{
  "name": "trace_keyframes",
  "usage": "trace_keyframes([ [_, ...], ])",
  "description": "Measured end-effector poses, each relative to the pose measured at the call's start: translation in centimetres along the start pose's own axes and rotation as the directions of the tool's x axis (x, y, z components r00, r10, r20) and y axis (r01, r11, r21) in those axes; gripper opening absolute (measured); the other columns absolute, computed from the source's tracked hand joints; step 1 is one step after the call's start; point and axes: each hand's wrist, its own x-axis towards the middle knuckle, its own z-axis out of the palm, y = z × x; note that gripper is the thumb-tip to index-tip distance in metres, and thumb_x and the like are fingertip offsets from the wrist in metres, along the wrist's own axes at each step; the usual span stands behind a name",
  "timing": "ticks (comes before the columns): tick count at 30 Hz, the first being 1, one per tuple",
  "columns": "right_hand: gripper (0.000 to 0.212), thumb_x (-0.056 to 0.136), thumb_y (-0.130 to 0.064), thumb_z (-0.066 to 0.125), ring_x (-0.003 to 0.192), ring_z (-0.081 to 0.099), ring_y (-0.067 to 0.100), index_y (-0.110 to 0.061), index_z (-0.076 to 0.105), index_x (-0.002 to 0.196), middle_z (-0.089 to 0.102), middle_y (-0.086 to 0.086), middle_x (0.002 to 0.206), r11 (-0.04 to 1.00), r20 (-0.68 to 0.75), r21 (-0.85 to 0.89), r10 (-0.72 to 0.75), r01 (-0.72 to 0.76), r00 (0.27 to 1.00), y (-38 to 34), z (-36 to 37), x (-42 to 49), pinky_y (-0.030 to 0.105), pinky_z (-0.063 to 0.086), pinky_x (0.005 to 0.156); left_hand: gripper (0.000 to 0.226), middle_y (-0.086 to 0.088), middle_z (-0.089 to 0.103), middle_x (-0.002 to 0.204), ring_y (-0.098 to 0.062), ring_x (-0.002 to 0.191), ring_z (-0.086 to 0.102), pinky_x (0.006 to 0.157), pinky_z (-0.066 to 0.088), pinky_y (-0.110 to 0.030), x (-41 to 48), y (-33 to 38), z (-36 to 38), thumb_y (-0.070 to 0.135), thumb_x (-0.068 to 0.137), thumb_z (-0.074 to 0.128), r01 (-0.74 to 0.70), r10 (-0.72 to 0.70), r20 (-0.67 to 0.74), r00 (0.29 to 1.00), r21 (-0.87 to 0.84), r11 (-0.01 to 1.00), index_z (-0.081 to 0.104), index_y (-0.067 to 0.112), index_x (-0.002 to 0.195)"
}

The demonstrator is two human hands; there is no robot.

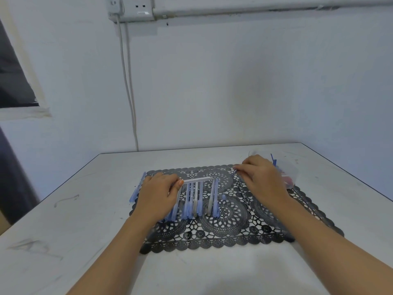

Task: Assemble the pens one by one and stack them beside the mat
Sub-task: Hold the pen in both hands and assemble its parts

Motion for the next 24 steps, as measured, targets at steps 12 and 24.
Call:
trace_keyframes([
  [12, 0.054, 0.07, 0.016, 0.063, 0.076, 0.061, 0.021, -0.01, 0.063, 0.117, 0.063, 0.008, 0.088, 0.985, 0.136, 0.105, -0.147, 0.134, 0.98, -2.3, 0.6, -0.6, 0.028, 0.054, 0.066, 0.022, 0.015, 0.043, 0.061, -0.012, 0.072, 0.041, 0.077, 0.03, -0.031, 0.0, 0.1, -0.1, 0.032, 0.097, 0.042, 0.014, -0.014, 0.008, 1.0, -0.004, 1.0, 0.056, 0.024, 0.083],
  [24, 0.081, 0.05, 0.025, 0.065, 0.068, 0.058, 0.021, -0.018, 0.063, 0.119, 0.063, 0.005, 0.077, 0.988, 0.166, -0.037, -0.143, 0.151, 0.976, -2.0, 1.4, -0.8, 0.026, 0.046, 0.061, 0.019, 0.019, 0.04, 0.06, -0.011, 0.072, 0.041, 0.077, 0.029, -0.031, 0.0, 0.2, -0.2, 0.032, 0.097, 0.043, 0.004, -0.003, 0.012, 1.0, -0.013, 1.0, 0.049, 0.028, 0.079],
])
